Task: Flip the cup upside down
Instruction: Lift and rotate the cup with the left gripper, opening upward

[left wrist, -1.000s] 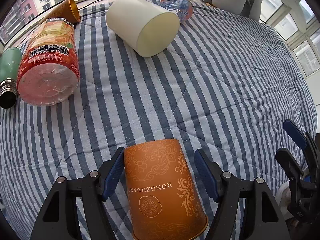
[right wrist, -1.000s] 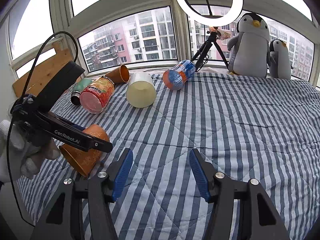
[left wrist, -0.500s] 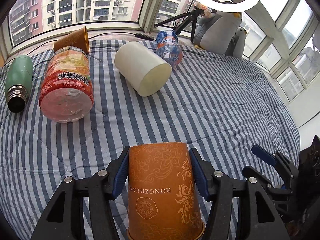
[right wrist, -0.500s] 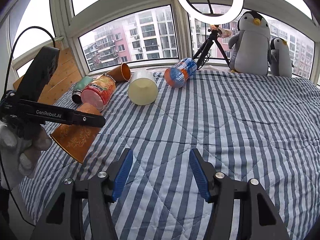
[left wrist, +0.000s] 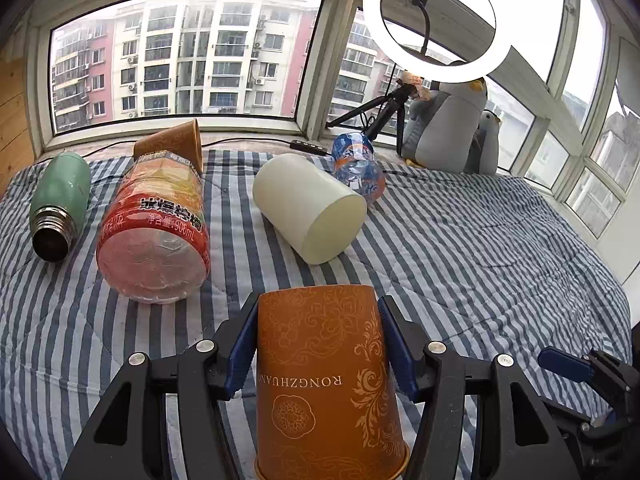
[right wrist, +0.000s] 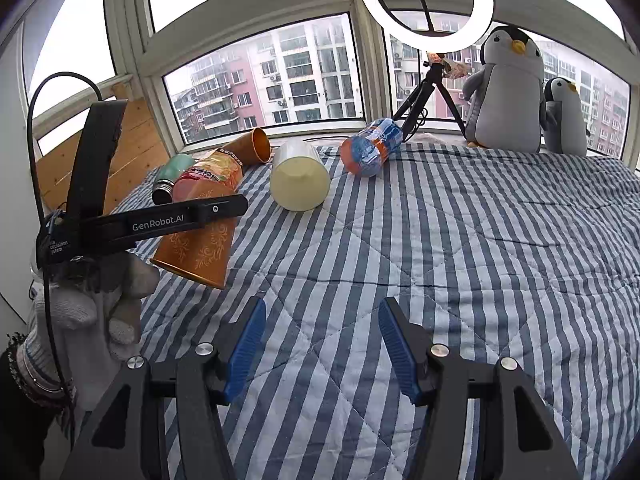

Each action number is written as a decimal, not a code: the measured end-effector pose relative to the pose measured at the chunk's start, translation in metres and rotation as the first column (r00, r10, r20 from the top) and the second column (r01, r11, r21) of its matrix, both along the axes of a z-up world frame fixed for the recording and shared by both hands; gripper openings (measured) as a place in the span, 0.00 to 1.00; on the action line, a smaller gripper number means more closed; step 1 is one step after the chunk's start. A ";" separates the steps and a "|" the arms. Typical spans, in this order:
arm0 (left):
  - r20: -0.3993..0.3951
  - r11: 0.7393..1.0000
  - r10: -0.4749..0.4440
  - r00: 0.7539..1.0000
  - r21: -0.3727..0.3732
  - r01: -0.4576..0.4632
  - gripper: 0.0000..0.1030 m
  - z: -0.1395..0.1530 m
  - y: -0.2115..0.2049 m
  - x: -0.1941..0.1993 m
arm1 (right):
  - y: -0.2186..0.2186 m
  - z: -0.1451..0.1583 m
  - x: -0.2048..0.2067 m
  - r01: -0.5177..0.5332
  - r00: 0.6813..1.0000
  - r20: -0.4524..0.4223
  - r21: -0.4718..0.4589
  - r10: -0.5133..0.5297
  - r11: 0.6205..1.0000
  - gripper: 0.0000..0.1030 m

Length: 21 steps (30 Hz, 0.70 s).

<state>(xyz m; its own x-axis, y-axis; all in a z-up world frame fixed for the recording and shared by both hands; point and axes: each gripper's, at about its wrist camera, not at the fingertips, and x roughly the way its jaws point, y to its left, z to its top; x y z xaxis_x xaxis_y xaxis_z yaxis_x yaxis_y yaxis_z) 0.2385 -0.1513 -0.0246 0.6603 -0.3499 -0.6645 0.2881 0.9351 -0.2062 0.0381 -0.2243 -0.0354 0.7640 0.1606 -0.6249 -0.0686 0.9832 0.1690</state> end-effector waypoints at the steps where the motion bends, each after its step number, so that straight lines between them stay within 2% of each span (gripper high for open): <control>1: -0.013 1.000 -0.007 1.000 0.008 0.007 0.59 -0.004 0.000 -0.002 | 0.000 0.000 0.000 0.001 1.000 0.001 -0.001 -0.001 1.000 0.53; 7: -0.024 0.999 -0.032 0.999 -0.014 0.031 0.59 -0.012 0.010 -0.015 | 0.001 0.001 -0.002 0.013 1.000 0.011 0.013 -0.013 1.000 0.53; 9: -0.062 0.998 -0.058 0.996 -0.013 0.058 0.61 -0.013 0.010 -0.019 | 0.003 0.001 -0.003 0.013 1.000 0.010 0.008 -0.013 1.000 0.53; 13: -0.106 0.990 -0.111 0.988 0.075 0.119 0.63 -0.016 0.003 -0.037 | 0.006 0.000 -0.003 0.008 1.000 0.009 0.014 -0.008 1.000 0.53; 17: -0.063 0.983 -0.115 0.991 0.139 0.123 0.63 -0.014 0.002 -0.056 | 0.011 -0.001 -0.003 -0.001 1.000 0.019 0.011 0.001 1.000 0.53; 21: -0.002 0.988 -0.100 0.995 0.120 0.099 0.63 -0.007 0.010 -0.066 | 0.018 -0.001 -0.009 0.007 0.999 0.054 -0.013 -0.006 1.000 0.53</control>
<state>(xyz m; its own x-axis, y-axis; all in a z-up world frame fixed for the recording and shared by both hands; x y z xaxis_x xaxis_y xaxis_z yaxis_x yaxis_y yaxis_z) 0.1721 -0.1414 -0.0319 0.6292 -0.3318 -0.7029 0.3815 0.9197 -0.0927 0.0296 -0.2063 -0.0366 0.7978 0.1481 -0.5845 -0.0711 0.9857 0.1527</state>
